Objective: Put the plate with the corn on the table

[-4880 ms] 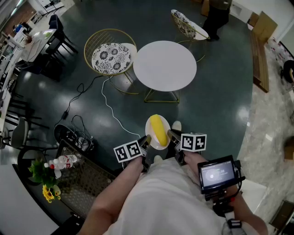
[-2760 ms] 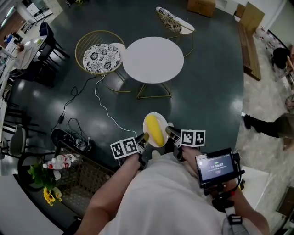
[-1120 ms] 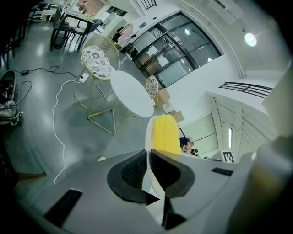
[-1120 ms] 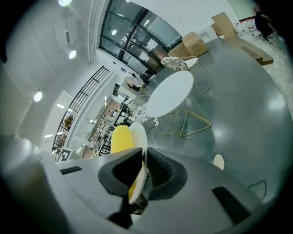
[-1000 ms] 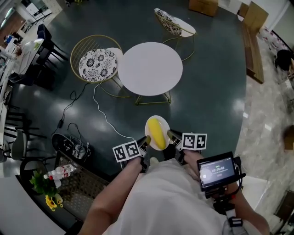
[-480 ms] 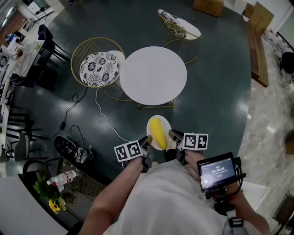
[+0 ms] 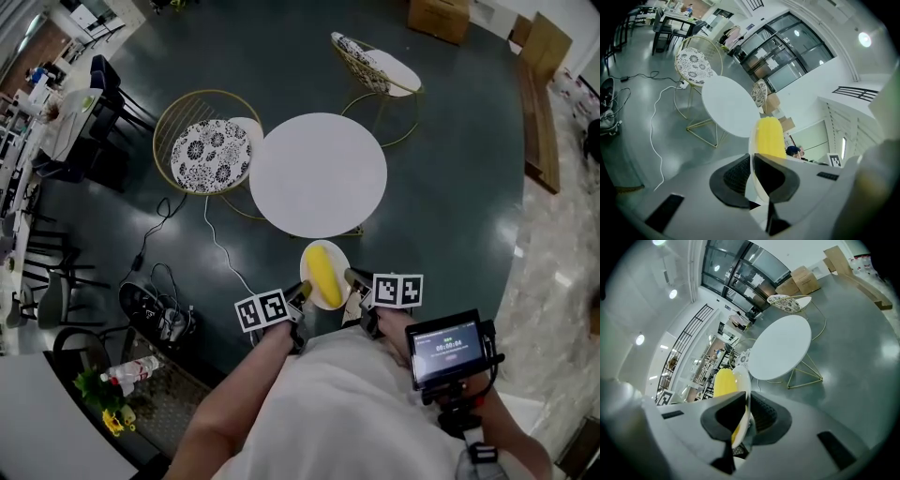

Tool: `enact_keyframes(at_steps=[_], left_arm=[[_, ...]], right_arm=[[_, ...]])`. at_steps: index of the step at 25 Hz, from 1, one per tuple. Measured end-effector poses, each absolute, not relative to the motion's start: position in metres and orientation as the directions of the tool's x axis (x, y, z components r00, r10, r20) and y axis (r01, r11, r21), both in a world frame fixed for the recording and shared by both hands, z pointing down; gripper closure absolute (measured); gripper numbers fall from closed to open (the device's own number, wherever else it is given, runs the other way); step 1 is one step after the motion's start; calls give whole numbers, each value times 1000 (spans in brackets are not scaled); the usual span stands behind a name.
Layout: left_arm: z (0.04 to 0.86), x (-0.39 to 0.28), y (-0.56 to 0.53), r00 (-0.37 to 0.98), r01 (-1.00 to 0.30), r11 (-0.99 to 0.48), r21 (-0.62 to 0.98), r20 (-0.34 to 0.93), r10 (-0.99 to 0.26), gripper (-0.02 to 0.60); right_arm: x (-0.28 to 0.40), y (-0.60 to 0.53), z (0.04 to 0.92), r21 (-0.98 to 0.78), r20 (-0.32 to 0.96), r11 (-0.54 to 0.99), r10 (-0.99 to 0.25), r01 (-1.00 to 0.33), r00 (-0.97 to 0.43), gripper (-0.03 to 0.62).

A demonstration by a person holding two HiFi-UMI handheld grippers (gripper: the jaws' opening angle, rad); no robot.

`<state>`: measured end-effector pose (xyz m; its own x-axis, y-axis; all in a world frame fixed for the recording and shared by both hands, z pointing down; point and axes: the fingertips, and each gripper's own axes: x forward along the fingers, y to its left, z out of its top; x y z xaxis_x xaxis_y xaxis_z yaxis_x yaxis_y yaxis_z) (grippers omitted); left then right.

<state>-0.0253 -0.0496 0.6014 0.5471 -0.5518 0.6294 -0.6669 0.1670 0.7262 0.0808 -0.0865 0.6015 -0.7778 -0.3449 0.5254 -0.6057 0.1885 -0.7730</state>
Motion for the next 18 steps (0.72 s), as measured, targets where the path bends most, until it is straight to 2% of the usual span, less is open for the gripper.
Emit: enact_keyframes(at_steps=[18], left_arm=[[609, -27, -93, 509, -646, 229, 728, 635, -581, 548]], right_arm=[[77, -137, 607, -752, 560, 229, -273, -618, -782, 553]])
